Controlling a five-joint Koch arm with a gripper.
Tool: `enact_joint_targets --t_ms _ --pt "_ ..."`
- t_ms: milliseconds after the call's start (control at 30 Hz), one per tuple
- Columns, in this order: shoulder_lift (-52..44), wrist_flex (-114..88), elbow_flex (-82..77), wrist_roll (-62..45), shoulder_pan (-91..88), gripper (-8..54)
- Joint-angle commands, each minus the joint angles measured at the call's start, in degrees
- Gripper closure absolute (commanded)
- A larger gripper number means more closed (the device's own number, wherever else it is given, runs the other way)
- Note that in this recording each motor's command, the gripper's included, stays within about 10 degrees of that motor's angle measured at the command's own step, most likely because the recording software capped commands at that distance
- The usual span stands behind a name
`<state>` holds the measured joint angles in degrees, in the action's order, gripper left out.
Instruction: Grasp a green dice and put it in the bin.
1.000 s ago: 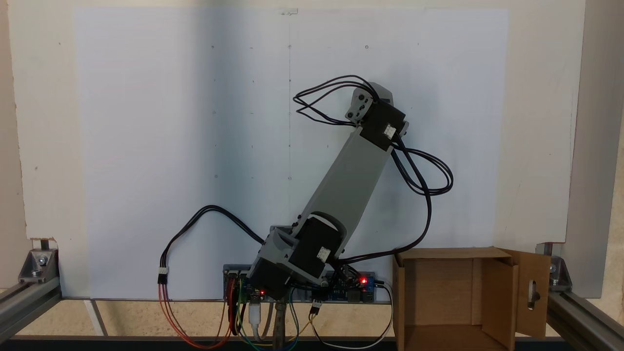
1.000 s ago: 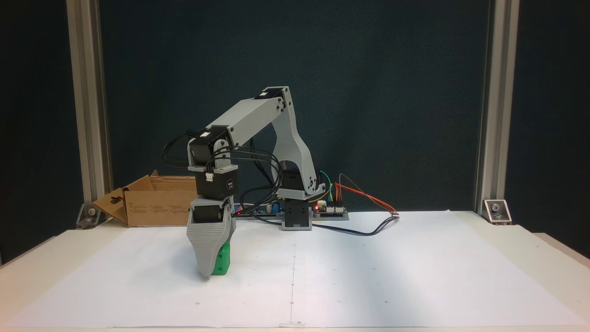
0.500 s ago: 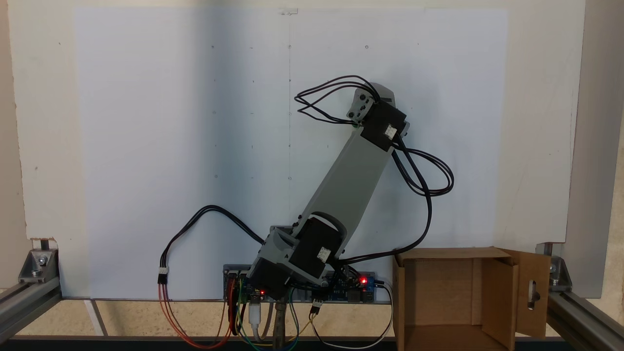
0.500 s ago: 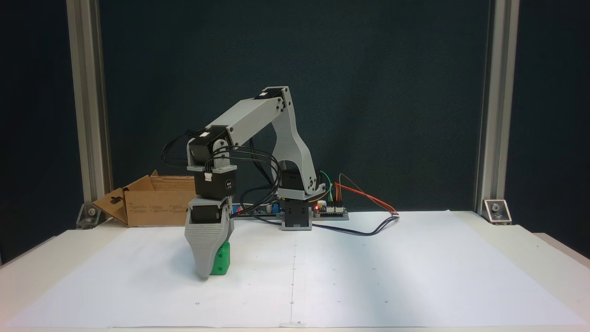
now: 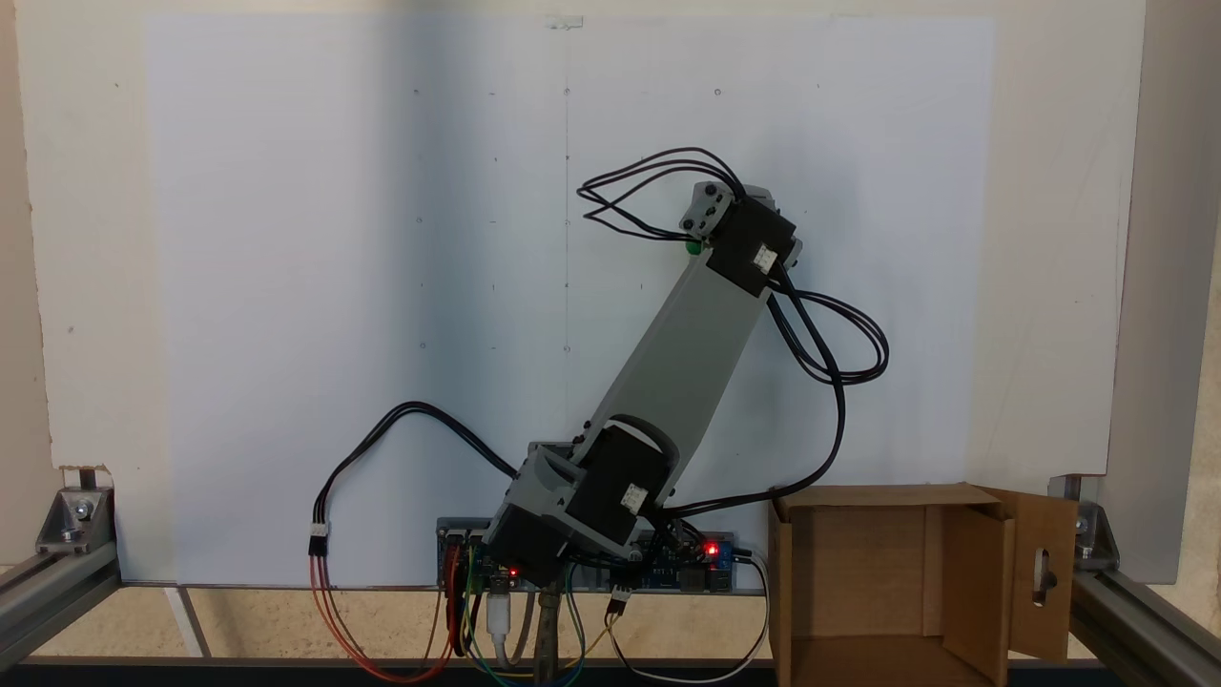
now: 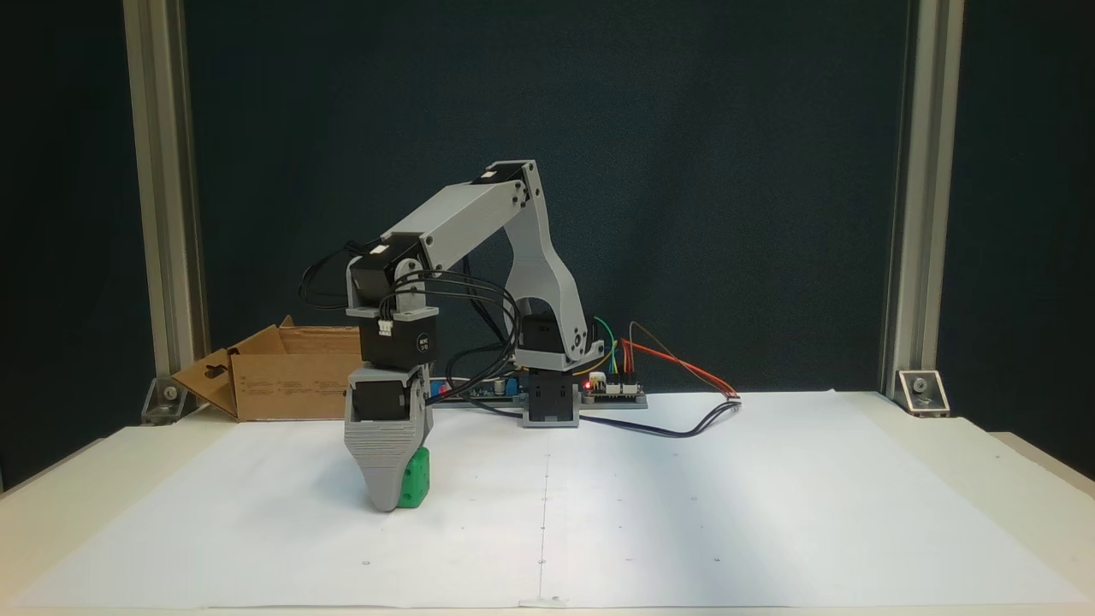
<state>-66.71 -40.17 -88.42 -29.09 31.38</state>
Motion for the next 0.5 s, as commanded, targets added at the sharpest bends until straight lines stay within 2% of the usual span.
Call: enact_joint_targets --t_ms 0,100,467 --pt "-0.18 0.09 1.32 -3.78 -0.09 34.0" --pt "-0.79 -0.35 1.41 -3.69 -0.09 34.0" --pt "-23.03 -20.39 8.53 6.15 -0.35 34.0"
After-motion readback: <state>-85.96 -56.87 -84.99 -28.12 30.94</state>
